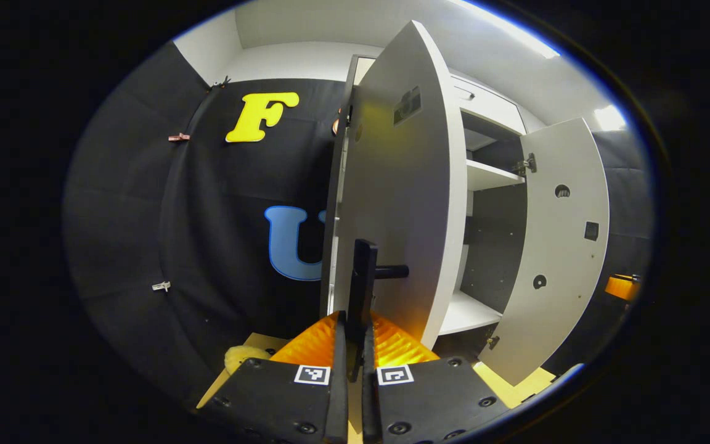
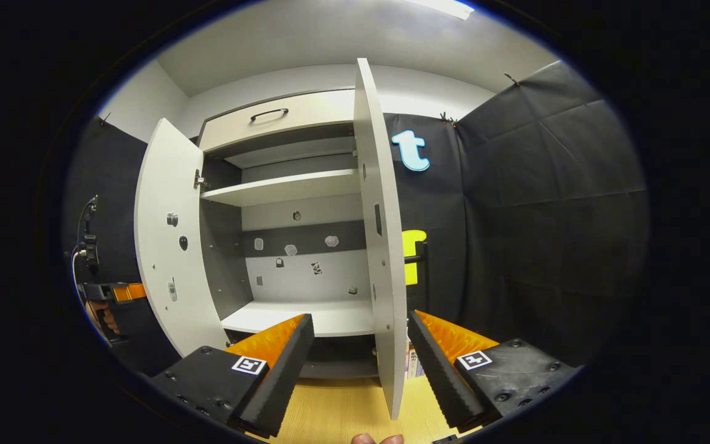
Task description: Open the right door of the double-door shoe cabinet with the right hand, and open the left door with the left hand.
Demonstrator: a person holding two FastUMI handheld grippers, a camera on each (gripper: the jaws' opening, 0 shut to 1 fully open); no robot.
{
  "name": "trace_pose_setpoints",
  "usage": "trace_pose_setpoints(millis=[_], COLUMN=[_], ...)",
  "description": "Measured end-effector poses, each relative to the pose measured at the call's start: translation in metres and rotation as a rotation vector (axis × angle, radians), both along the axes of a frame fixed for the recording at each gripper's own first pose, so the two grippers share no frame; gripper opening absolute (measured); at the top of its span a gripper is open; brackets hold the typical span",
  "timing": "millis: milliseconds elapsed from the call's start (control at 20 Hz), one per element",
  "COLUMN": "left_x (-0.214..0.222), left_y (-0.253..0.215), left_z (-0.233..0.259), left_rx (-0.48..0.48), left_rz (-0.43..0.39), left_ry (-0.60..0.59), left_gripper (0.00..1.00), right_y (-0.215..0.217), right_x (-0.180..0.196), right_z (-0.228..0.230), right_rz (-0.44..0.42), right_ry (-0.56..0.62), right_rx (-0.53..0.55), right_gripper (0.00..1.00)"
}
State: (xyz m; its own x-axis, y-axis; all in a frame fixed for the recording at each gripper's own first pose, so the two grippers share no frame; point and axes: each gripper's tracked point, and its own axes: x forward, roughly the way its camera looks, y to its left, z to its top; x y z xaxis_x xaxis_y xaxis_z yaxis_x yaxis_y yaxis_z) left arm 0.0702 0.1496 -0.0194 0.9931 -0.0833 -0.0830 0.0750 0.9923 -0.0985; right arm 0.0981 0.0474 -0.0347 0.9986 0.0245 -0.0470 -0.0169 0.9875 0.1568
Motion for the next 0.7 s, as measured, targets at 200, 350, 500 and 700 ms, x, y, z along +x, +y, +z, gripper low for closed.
trace_pose_setpoints(millis=[200, 350, 500, 700], left_x=[0.004, 0.005, 0.004, 0.005], left_y=[0.027, 0.042, 0.045, 0.045], left_z=[-0.008, -0.008, -0.006, -0.007], left_rx=[0.005, -0.01, -0.007, -0.008], left_rz=[0.049, 0.039, 0.018, 0.024], left_ry=[0.011, 0.009, 0.009, 0.01], left_gripper=[0.12, 0.05, 0.06, 0.05], right_y=[0.003, 0.007, 0.019, 0.023], right_x=[0.001, 0.003, 0.011, 0.009], right_z=[-0.001, -0.002, 0.0, -0.003], right_rz=[0.009, 0.019, 0.031, 0.044], right_ry=[-0.006, -0.01, -0.008, -0.001], right_rx=[-0.005, -0.014, -0.025, -0.039], right_gripper=[0.96, 0.96, 0.96, 0.96])
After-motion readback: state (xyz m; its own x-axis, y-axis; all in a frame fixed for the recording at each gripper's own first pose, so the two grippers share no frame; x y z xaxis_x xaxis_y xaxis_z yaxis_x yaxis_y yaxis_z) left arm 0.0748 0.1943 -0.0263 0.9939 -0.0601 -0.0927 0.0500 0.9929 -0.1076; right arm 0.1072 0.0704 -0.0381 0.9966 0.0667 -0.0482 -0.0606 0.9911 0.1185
